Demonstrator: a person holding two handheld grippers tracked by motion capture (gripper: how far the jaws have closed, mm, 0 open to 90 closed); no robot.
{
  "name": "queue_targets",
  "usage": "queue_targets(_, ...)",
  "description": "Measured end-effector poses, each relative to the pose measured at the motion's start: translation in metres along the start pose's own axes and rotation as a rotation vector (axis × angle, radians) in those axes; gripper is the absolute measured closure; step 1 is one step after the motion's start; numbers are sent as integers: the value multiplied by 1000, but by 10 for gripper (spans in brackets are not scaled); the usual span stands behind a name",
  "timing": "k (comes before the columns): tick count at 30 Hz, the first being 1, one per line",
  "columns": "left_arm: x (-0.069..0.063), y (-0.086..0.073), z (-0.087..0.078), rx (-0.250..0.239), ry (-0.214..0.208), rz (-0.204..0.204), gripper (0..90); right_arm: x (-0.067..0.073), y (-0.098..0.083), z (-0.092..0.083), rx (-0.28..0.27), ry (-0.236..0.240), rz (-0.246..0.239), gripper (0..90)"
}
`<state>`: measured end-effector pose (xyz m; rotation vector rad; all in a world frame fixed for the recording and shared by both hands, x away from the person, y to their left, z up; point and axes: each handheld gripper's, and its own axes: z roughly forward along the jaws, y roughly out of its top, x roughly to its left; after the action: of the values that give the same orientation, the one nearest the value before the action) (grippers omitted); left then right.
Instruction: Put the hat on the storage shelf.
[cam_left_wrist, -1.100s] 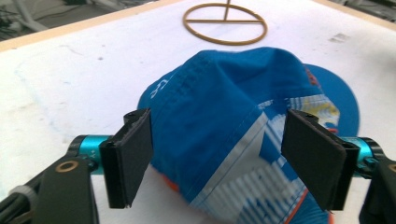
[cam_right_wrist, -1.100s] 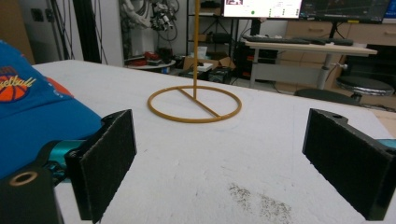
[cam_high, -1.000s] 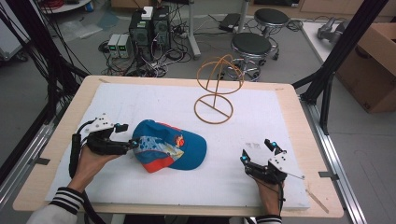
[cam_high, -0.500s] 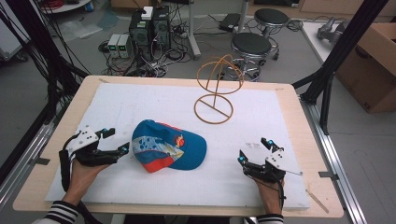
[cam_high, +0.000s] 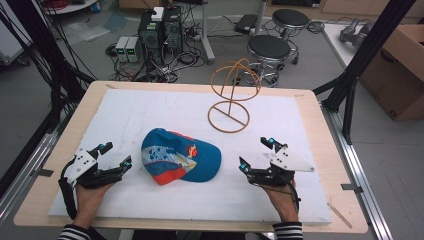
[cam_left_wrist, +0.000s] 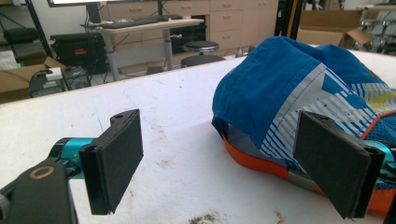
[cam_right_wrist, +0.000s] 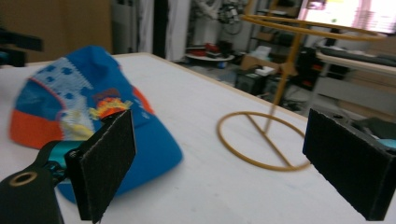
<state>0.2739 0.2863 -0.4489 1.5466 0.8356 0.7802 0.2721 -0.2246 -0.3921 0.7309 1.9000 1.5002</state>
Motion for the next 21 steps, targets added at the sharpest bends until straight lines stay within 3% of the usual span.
queue_targets(5, 0, -2, -1, -20, 8, -7, 164, 8, 14, 19, 42, 104, -32, 87)
queue_targets(8, 0, -2, -3, -38, 11, -7, 164, 12, 19, 28, 63, 136, -46, 88)
queue_targets(9, 0, -3, -3, -41, 11, -5, 164, 16, 24, 37, 79, 171, -50, 88)
queue_targets(15, -1, -4, -4, -58, 11, 5, 164, 25, 35, 65, 120, 244, -83, 88)
queue_targets(21, -3, -4, -5, -64, -2, 29, 160, 32, 35, 88, 167, 299, -78, 88)
